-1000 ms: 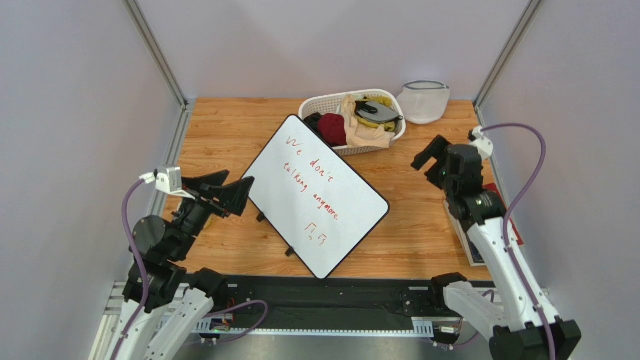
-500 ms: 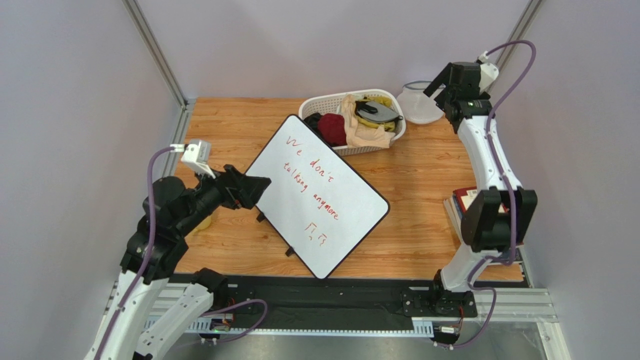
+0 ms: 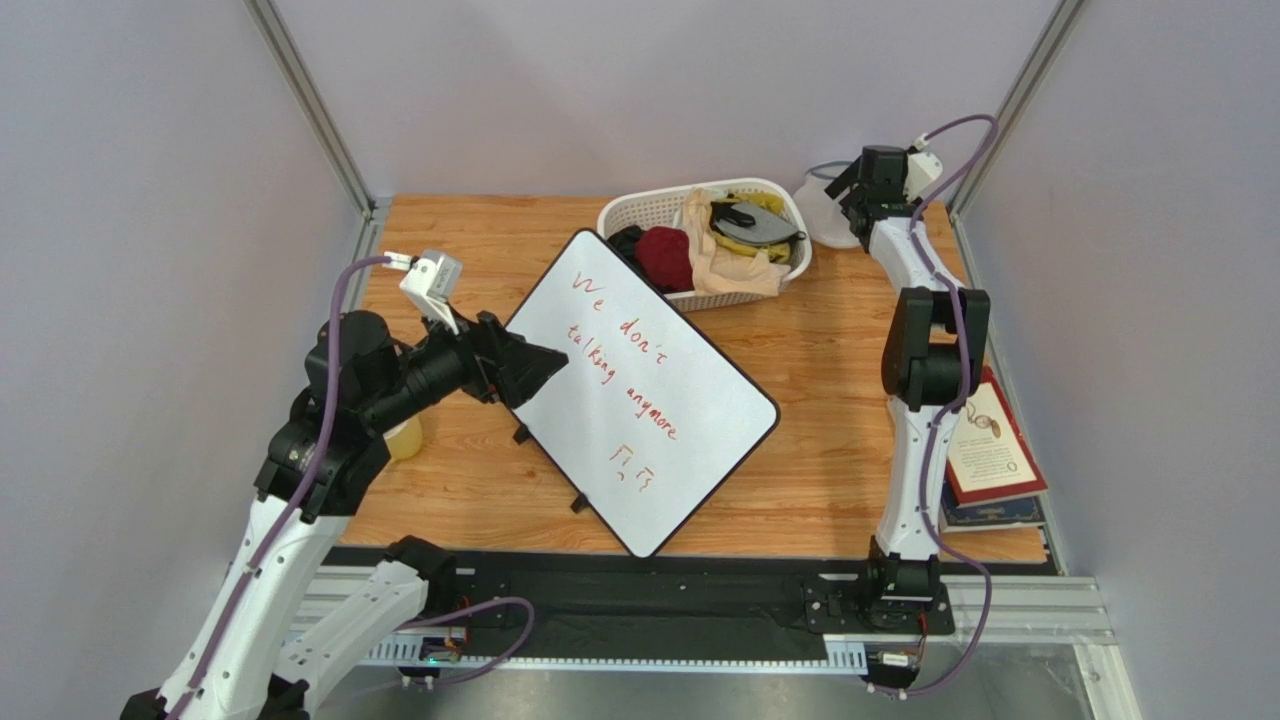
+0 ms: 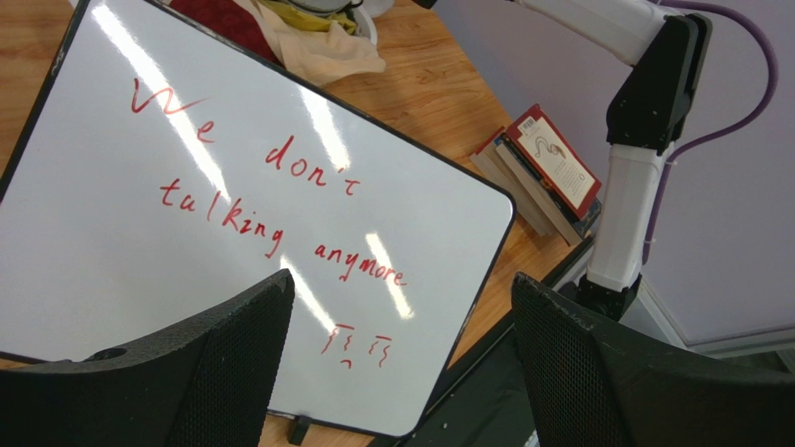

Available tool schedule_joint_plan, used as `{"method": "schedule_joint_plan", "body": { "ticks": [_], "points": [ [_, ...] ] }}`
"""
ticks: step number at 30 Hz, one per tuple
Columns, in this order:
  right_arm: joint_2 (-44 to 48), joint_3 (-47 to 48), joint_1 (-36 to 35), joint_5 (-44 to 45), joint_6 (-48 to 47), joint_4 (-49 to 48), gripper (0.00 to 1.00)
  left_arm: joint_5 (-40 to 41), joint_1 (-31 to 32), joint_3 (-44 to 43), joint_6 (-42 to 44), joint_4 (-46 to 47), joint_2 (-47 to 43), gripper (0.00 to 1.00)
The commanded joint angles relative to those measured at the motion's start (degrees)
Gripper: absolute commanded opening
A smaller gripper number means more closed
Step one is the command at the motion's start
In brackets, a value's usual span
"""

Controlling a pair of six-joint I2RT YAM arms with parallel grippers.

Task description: Place the bra in the laundry bag and zip it closed

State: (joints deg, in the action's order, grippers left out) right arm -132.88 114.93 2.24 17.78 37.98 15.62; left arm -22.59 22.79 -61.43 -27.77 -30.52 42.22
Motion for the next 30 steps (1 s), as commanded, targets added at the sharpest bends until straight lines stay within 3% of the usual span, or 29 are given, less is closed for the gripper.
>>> {"method": "schedule_joint_plan", "body": {
  "ticks": [1,10,20,24,30],
  "points": [
    [-0.8,5.48,0.13,3.13,3.32,-8.5,0.9,-1.93,-0.29,-1.77,0.18,2.57,2.25,0.91],
    [1.4,0.29,0.13,2.35,8.16,-10.34,0.87,-2.99,-0.28,-0.97,-1.32,6.18,4.27,0.91],
    [0.34,2.92,0.04,1.82,9.31,-8.68,0.81,-3.78,-0.28,-1.76,-1.06,6.71,5.24,0.9],
    [1.48,5.2,0.04,2.61,10.54,-0.79,0.84,-3.08,-0.2,-1.68,-0.53,6.53,4.98,0.9],
    [2.1,7.31,0.04,2.26,12.03,3.72,0.85,-3.95,-0.28,-1.33,-0.62,7.23,5.51,0.9]
  ]
}}
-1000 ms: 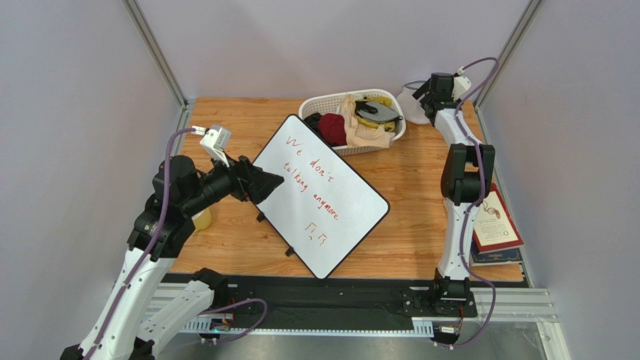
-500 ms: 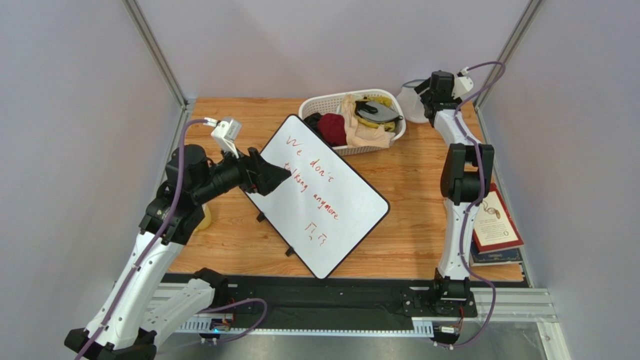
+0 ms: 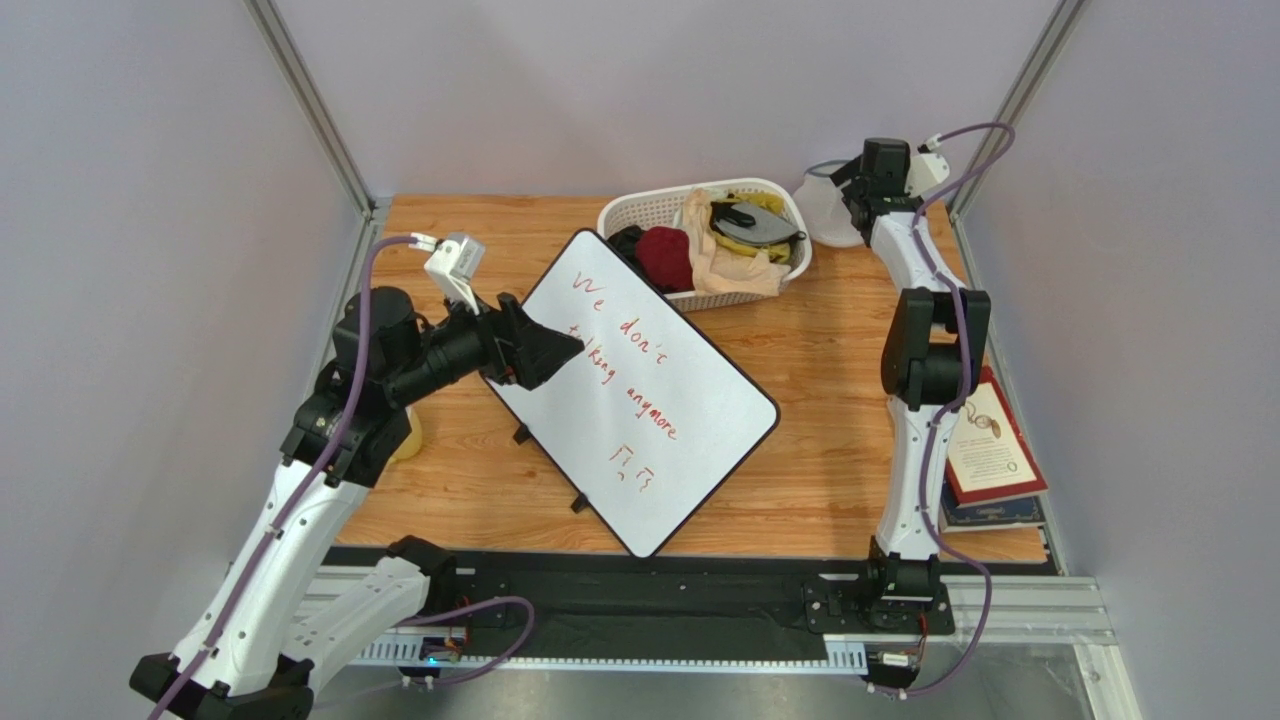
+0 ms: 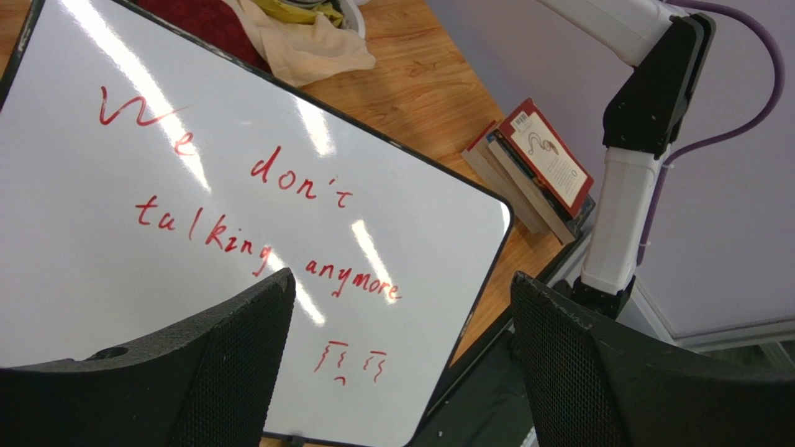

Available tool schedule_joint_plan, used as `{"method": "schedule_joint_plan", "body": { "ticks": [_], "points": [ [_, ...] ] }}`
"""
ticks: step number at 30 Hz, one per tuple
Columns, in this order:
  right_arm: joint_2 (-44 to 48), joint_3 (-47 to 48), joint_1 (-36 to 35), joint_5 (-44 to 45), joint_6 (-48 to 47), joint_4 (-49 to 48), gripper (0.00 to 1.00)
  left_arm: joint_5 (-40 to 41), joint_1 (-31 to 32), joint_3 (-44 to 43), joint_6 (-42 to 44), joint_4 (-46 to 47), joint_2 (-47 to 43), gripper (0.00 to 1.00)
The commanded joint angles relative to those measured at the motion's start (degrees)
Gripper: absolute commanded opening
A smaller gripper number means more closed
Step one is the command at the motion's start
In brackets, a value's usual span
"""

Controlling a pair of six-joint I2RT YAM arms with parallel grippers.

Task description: Place the bra in the laundry bag and zip it closed

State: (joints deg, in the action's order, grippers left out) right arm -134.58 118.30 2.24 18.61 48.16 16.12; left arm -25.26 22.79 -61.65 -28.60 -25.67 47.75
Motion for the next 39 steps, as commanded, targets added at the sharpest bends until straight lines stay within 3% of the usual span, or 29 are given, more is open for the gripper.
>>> {"method": "schedule_joint_plan", "body": {
  "ticks": [1,9,21,25,39],
  "points": [
    [3.54,4.13,0.04,1.25,1.76,3.04,0.85,-1.37,-0.29,-1.11,0.04,2.38,-0.02,0.9],
    [3.28,6.15,-0.74,0.54,1.5,3.22,0.86,-1.02,-0.28,0.39,-0.23,2.47,-1.78,0.9],
    [-8.06,22.65,-1.98,6.35,-2.19,8.57,0.91,-0.76,-0.29,-0.32,-0.49,1.59,-1.25,0.89],
    [-6.84,18.56,-3.89,7.31,-3.33,7.36,0.9,-0.58,-0.2,-0.49,-0.58,0.8,-1.69,0.89],
    [-12.72,22.06,-4.53,9.6,-6.59,6.2,0.72,-0.85,-0.2,-0.23,-1.02,0.45,-1.25,0.88]
  ]
}}
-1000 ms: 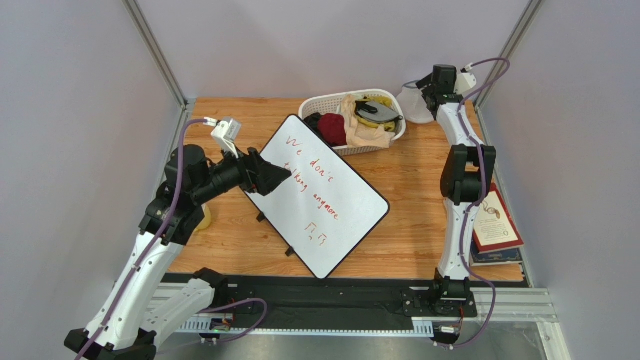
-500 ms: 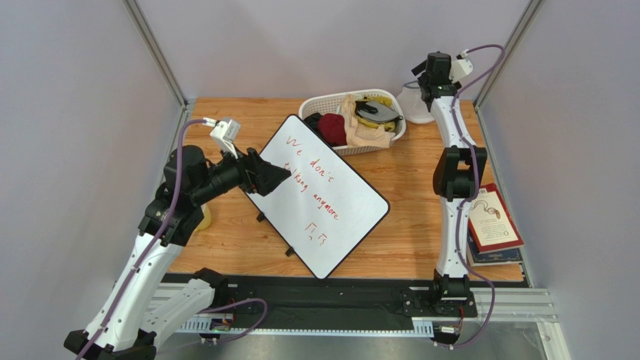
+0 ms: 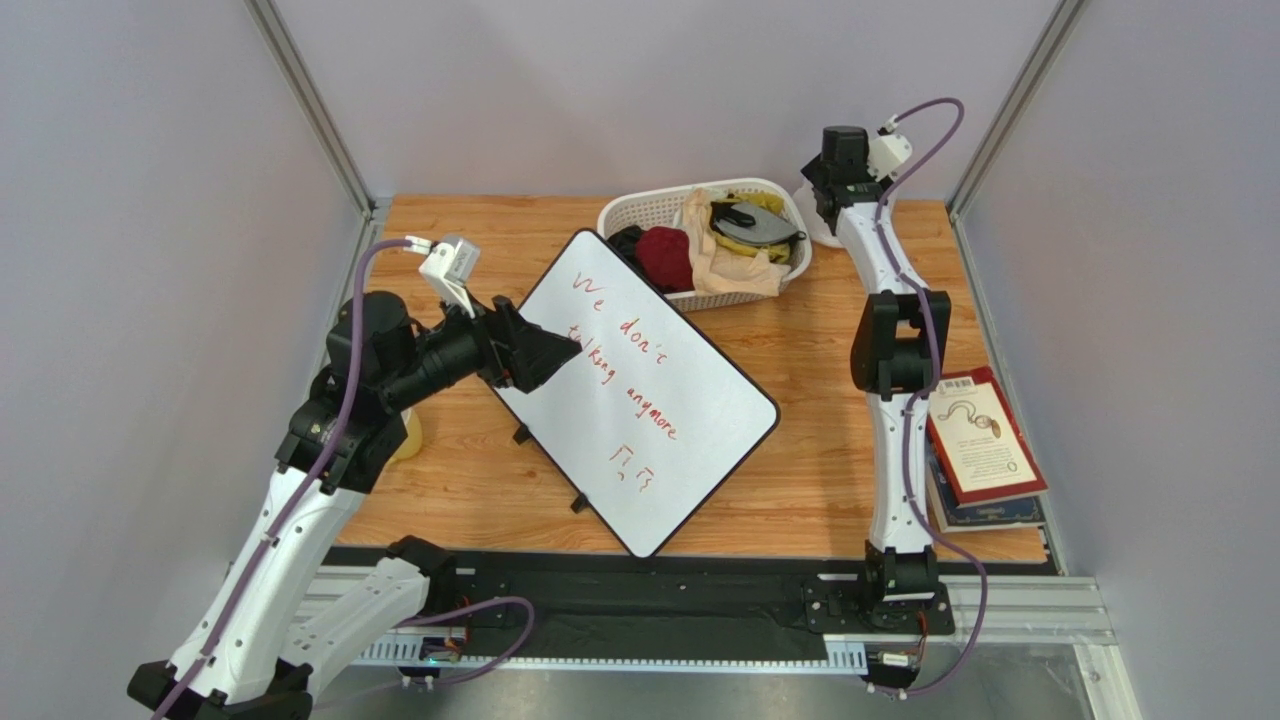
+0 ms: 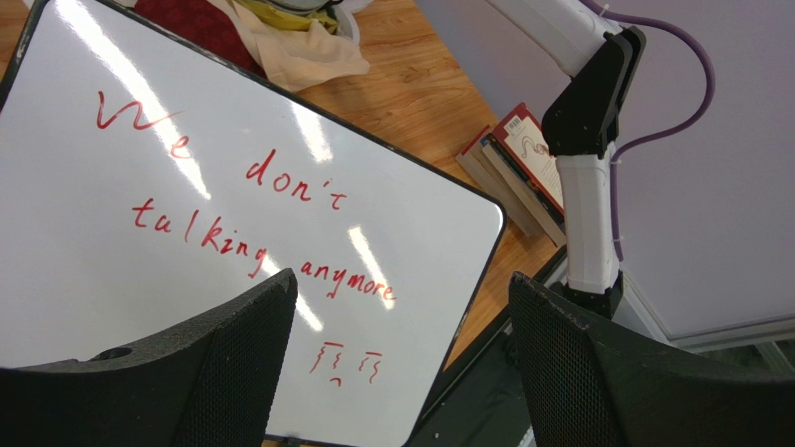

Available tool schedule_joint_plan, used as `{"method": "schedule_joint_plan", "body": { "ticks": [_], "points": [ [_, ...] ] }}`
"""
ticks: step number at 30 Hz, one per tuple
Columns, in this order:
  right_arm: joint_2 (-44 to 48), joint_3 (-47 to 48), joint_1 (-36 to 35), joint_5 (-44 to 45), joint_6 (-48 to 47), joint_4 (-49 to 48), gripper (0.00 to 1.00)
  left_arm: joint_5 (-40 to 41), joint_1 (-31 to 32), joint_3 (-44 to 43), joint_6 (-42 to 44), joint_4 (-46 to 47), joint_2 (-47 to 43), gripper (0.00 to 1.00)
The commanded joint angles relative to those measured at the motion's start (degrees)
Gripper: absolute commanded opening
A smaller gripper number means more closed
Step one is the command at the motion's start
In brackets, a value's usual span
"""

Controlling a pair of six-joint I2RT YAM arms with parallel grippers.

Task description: Place the bra in the laundry bag and zip it closed

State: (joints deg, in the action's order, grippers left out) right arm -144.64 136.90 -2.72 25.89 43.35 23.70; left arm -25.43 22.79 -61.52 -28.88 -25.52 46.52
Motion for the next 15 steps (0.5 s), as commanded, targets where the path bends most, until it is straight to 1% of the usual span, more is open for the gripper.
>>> {"method": "schedule_joint_plan", "body": {
  "ticks": [1,3,4,5,8,10,11,12,13,15],
  "points": [
    [-2.84,3.29,0.52,2.32,-1.69,-1.38,0.71,-0.5,-0.28,-0.36,-0.74,0.21,-0.12,0.88],
    [-2.67,2.76,0.52,2.15,-1.52,-1.47,0.66,-0.23,-0.29,-0.36,-0.91,0.12,-0.03,0.88],
    [-2.41,2.58,0.78,1.89,-1.52,-1.47,0.6,-0.23,-0.2,-0.36,-1.0,0.12,0.15,0.88],
    [-2.05,1.89,0.79,1.27,-1.43,-1.47,0.43,-0.23,-0.28,-0.45,-1.09,0.12,0.23,0.88],
    [1.72,-0.05,0.96,0.04,-2.21,-1.99,0.22,-0.76,-0.29,-1.06,-1.52,0.2,1.11,0.88],
    [5.57,-2.33,1.05,0.04,-4.4,-1.65,0.12,-1.28,-0.28,-1.41,-2.49,0.55,2.16,0.86],
    [7.25,-3.38,1.05,0.04,-5.03,-0.86,0.01,-1.9,-0.2,-1.85,-3.02,0.99,2.6,0.85],
    [9.01,-5.14,1.14,0.13,-5.55,-0.59,0.0,-2.25,-0.28,-2.03,-3.54,1.26,3.04,0.83],
    [11.55,-9.42,1.4,0.13,-6.08,-0.5,0.0,-2.69,-0.2,-2.12,-4.16,1.78,4.09,0.82],
    [18.66,-14.97,2.02,-1.1,-6.61,-0.5,0.0,-4.01,-0.02,-2.55,-5.92,3.63,5.24,0.78]
  ]
}}
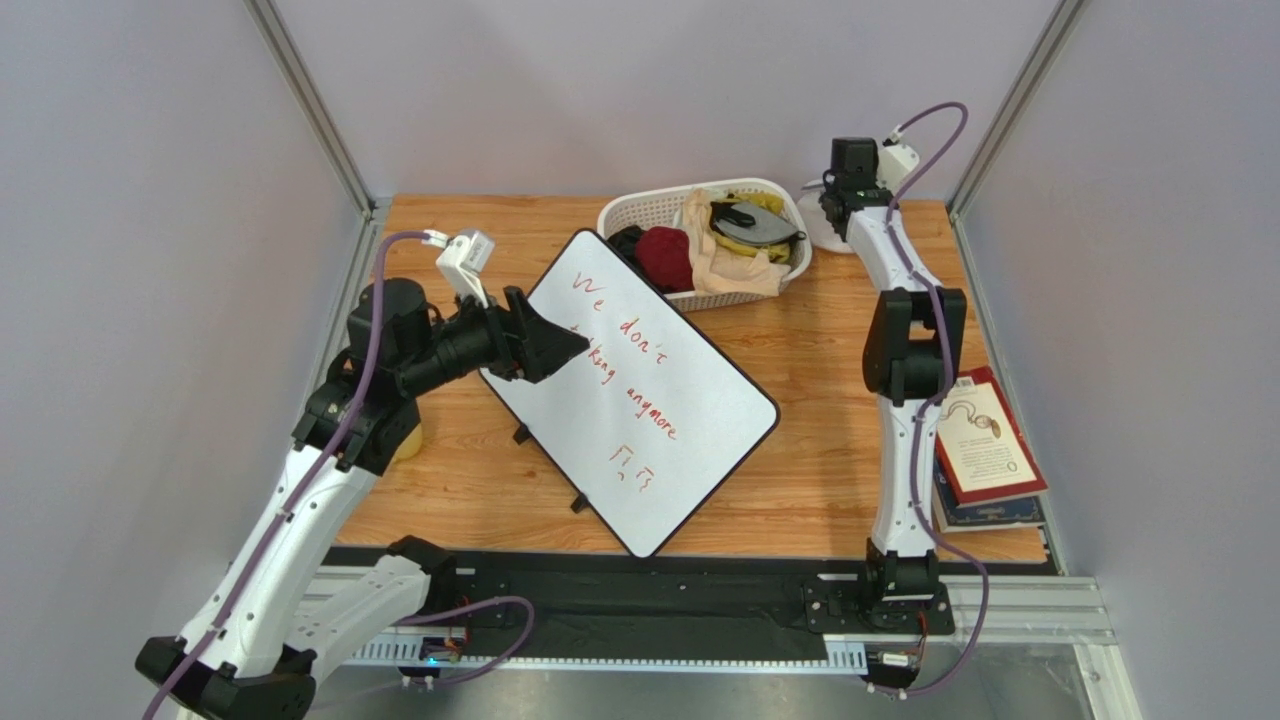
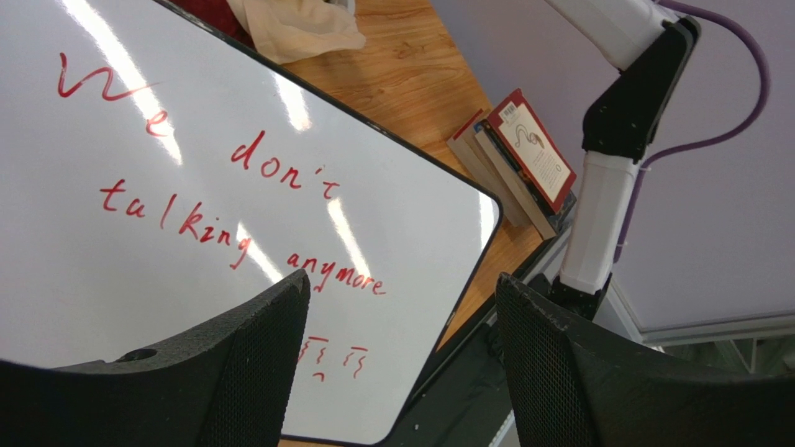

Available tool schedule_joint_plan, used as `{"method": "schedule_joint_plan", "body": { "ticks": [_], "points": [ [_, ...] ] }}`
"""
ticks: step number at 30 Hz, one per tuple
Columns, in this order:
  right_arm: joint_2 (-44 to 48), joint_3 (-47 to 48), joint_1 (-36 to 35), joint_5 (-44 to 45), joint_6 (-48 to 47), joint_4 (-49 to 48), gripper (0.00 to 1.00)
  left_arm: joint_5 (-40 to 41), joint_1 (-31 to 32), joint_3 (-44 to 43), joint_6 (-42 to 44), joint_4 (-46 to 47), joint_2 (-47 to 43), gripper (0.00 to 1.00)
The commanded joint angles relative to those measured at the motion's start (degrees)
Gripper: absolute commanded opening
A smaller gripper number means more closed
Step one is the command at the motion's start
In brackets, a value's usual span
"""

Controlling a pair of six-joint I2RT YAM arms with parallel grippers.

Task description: Place the bra in the laundry bag and zip it closed

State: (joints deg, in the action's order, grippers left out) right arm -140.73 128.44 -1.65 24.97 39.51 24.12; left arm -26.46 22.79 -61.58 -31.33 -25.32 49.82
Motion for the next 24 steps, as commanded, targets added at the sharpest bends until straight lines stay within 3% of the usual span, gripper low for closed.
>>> {"method": "schedule_joint_plan", "body": {
  "ticks": [1,6,11,14,17,24],
  "points": [
    [17.21,-12.19,1.12,-0.88,-2.86,-0.92,0.0,-3.16,0.24,-3.1,-3.91,3.96,3.16,0.77],
    [32.17,-27.35,5.51,-10.8,-2.24,-0.83,0.0,3.59,9.02,-8.72,-1.02,4.49,8.09,0.76],
    [41.48,-43.31,9.55,-29.3,-0.31,-0.39,0.0,4.49,16.05,-16.1,3.81,10.44,17.75,0.77],
    [47.02,-51.85,10.79,-37.96,-2.23,-2.93,0.0,4.57,19.66,-21.72,9.43,12.67,25.04,0.76],
    [51.5,-55.22,11.49,-42.46,-5.4,-2.59,0.0,5.98,22.82,-31.21,17.07,9.07,34.26,0.76],
    [62.58,-62.24,12.28,-47.64,-9.01,-0.48,0.0,-5.97,23.79,-53.16,22.62,1.25,57.28,0.87]
  ]
}}
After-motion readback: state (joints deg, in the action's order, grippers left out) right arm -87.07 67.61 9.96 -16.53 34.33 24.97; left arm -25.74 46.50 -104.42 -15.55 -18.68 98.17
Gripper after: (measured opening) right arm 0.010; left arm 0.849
